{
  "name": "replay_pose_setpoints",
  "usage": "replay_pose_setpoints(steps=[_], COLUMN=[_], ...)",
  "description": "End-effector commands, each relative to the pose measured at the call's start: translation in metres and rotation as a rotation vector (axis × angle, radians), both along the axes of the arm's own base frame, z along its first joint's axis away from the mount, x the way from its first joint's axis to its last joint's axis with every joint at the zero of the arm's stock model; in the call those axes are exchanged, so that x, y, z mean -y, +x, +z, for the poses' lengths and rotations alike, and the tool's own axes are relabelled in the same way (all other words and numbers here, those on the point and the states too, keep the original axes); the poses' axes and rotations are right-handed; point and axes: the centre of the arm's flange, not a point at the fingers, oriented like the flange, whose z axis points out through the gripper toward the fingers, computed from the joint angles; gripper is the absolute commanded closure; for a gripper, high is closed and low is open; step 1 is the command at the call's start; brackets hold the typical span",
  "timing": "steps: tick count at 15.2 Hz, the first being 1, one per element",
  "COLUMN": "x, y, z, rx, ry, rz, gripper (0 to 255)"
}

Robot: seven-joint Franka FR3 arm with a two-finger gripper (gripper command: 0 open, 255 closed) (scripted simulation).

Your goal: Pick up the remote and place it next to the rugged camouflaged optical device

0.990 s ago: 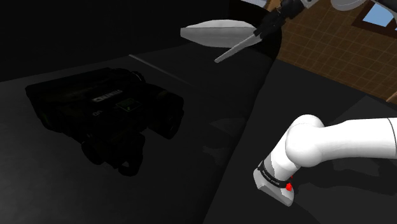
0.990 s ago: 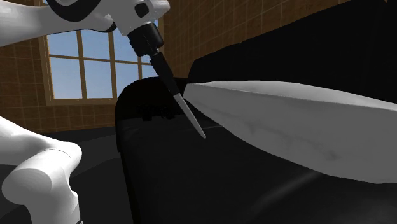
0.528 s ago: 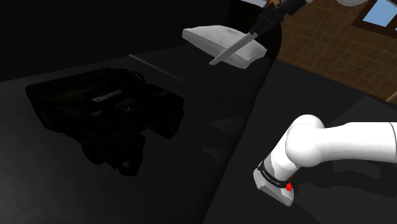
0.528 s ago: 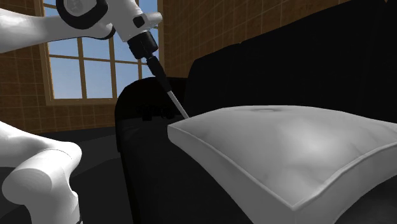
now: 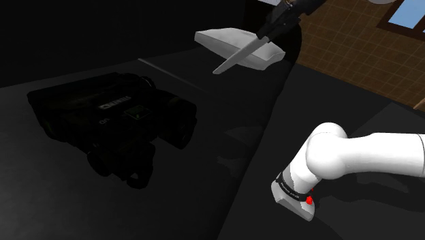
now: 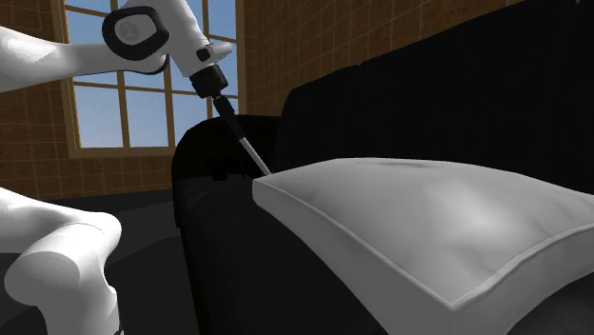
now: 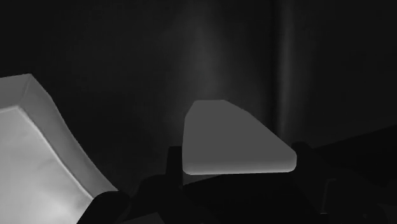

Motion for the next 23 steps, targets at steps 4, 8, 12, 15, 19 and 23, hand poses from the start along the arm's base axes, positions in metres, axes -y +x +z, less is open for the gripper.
replay_pose_setpoints(steps=[4,8,12,15,19,23], x=[-0.066,-0.119,-0.172,-0.211,-0.248,-0.248], y=[-0.004,-0.009,-0.014,-0.018,-0.021,-0.021], z=[0.001,0.001,0.002,0.002,-0.003,-0.024], rx=[0.0,0.0,0.0,0.0,0.0,0.0], ry=[0.001,0.001,0.001,0.001,0.001,0.001], rz=[-0.001,-0.001,-0.001,-0.001,-0.001,-0.001], gripper=[255,255,255,255,255,255])
